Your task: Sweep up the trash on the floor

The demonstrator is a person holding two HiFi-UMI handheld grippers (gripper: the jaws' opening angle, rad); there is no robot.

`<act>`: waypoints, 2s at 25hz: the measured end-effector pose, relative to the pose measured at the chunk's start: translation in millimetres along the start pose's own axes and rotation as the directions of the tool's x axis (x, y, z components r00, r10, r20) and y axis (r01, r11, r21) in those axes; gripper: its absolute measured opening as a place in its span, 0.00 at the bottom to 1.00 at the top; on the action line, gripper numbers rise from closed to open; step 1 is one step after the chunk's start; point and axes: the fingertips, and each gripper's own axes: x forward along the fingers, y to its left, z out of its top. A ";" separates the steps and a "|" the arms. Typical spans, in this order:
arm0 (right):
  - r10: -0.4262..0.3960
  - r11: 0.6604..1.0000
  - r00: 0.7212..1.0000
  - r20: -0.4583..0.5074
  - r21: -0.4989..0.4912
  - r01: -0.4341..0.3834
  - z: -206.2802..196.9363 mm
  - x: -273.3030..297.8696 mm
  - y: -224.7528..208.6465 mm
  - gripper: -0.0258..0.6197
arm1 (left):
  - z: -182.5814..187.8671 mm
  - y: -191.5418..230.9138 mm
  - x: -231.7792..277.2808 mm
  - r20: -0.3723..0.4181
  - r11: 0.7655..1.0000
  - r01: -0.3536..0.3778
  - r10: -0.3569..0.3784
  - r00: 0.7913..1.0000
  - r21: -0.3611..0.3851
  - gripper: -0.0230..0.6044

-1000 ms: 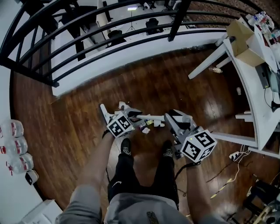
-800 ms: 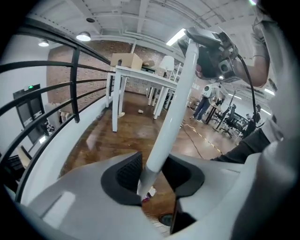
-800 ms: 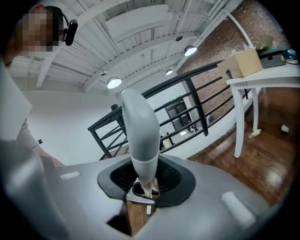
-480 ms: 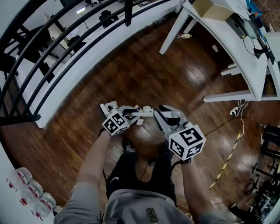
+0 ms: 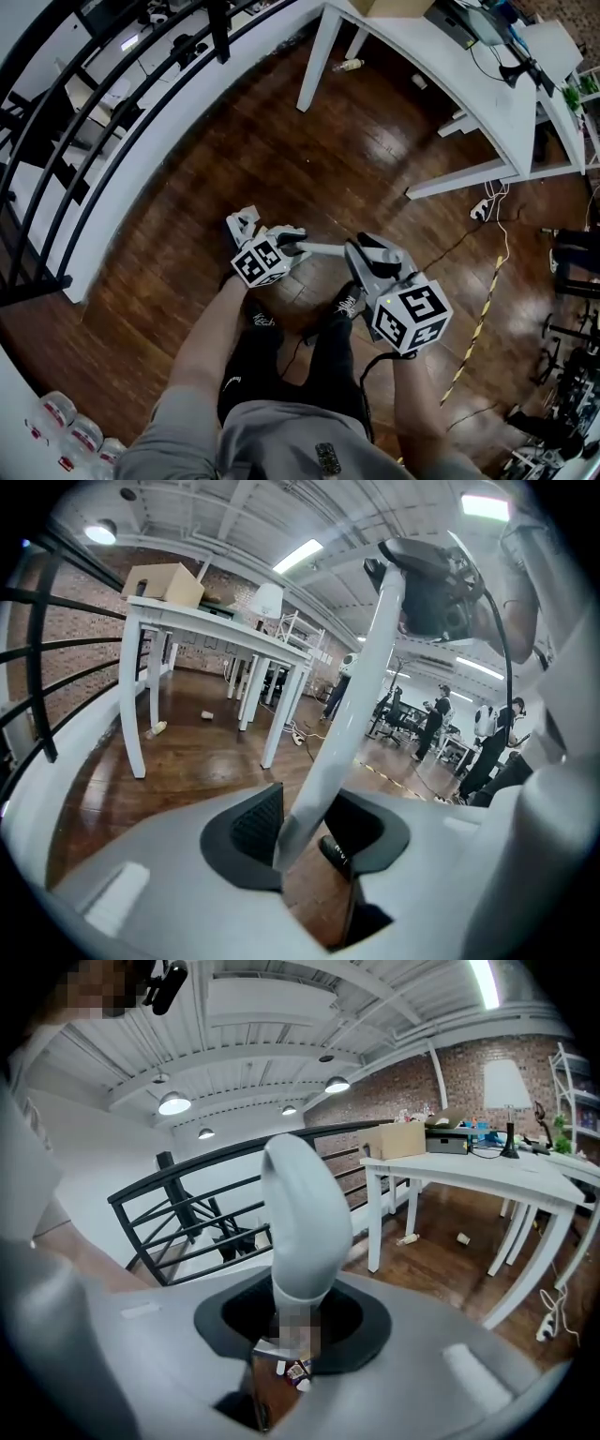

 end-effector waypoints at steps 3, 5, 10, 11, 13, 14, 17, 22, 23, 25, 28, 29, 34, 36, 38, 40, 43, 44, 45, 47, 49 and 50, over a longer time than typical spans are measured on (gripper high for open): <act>-0.021 1.000 1.000 0.002 0.015 0.020 -2.8 -13.2 -10.4 0.18 | 6.9 -10.0 12.7 -0.020 1.000 0.029 -0.029 0.999 0.010 0.26; -0.016 0.999 1.000 0.010 0.030 0.016 -4.1 -20.4 -12.0 0.18 | 8.6 -16.8 15.4 -0.044 0.999 0.045 -0.044 0.998 0.020 0.26; 0.041 0.998 0.997 0.066 0.036 -0.044 16.7 -38.8 -19.1 0.18 | 32.0 -26.6 10.9 -0.088 0.999 0.020 -0.017 0.996 0.041 0.25; 0.052 0.998 0.995 0.082 0.036 -0.056 25.4 -44.0 -22.6 0.18 | 41.5 -28.1 7.8 -0.088 0.999 0.008 -0.004 0.996 0.045 0.25; 0.070 0.996 0.991 0.118 0.042 -0.075 44.0 -57.5 -31.9 0.18 | 63.9 -32.6 1.9 -0.082 0.998 -0.016 0.020 0.996 0.055 0.24; 0.077 0.995 0.988 0.137 0.045 -0.084 53.5 -65.4 -37.6 0.18 | 76.4 -34.9 -0.1 -0.076 0.998 -0.028 0.032 0.997 0.059 0.23; 0.104 0.993 0.976 0.193 0.036 -0.113 83.7 -88.7 -54.4 0.18 | 117.8 -39.0 -2.9 -0.047 0.996 -0.070 0.072 0.996 0.059 0.23; 0.188 0.982 0.947 0.261 -0.058 -0.179 133.2 -125.4 -76.6 0.18 | 185.9 -41.2 8.7 -0.013 0.986 -0.156 0.157 0.988 0.060 0.24; 0.209 0.978 0.939 0.272 -0.082 -0.193 142.2 -134.0 -82.9 0.18 | 199.4 -44.0 14.3 -0.008 0.984 -0.170 0.170 0.985 0.059 0.23; 0.252 0.966 0.921 0.296 -0.125 -0.224 160.0 -151.4 -98.1 0.18 | 226.0 -50.0 26.3 0.005 0.979 -0.198 0.198 0.980 0.055 0.23; 0.291 0.954 0.899 0.328 -0.171 -0.247 188.2 -173.3 -128.8 0.18 | 270.0 -51.2 45.9 0.040 0.968 -0.244 0.242 0.970 0.053 0.23; 0.294 0.952 0.896 0.332 -0.180 -0.246 195.4 -179.3 -140.3 0.18 | 283.1 -51.3 54.5 0.055 0.966 -0.254 0.251 0.966 0.050 0.23; 0.309 0.944 0.906 0.289 -0.208 -0.255 208.2 -181.0 -189.9 0.18 | 315.2 -38.3 97.3 0.073 0.953 -0.302 0.300 0.951 0.018 0.22; 0.306 0.942 0.915 0.263 -0.221 -0.251 209.1 -174.6 -210.5 0.18 | 322.6 -28.1 117.7 0.080 0.952 -0.307 0.306 0.949 0.000 0.22; 0.303 0.942 0.921 0.245 -0.226 -0.250 210.7 -165.2 -230.1 0.18 | 328.4 -16.4 136.4 0.089 0.952 -0.307 0.307 0.947 -0.017 0.22; 0.308 0.940 0.923 0.230 -0.226 -0.257 212.9 -152.0 -246.6 0.18 | 331.2 -3.1 150.5 0.092 0.952 -0.304 0.306 0.947 -0.036 0.22; 0.326 0.932 0.924 0.199 -0.231 -0.279 219.6 -126.1 -271.2 0.18 | 335.9 21.3 170.4 0.093 0.953 -0.296 0.301 0.949 -0.062 0.22; 0.336 0.927 0.923 0.185 -0.236 -0.290 222.5 -115.9 -278.0 0.18 | 337.1 30.7 175.6 0.095 0.952 -0.297 0.303 0.948 -0.073 0.22; 0.345 0.923 0.923 0.171 -0.241 -0.301 225.7 -105.6 -284.0 0.18 | 338.5 40.7 179.7 0.098 0.950 -0.300 0.308 0.946 -0.086 0.22; 0.356 0.916 0.924 0.144 -0.249 -0.314 233.3 -86.7 -295.5 0.18 | 342.9 60.7 186.5 0.105 0.943 -0.312 0.324 0.940 -0.114 0.22; 0.363 0.910 0.924 0.116 -0.258 -0.325 241.4 -69.3 -306.0 0.18 | 348.1 80.0 192.0 0.114 0.934 -0.328 0.344 0.932 -0.143 0.22; 0.371 0.904 0.923 0.100 -0.265 -0.335 244.8 -60.7 -309.9 0.18 | 349.9 89.3 194.0 0.116 0.929 -0.337 0.355 0.927 -0.155 0.22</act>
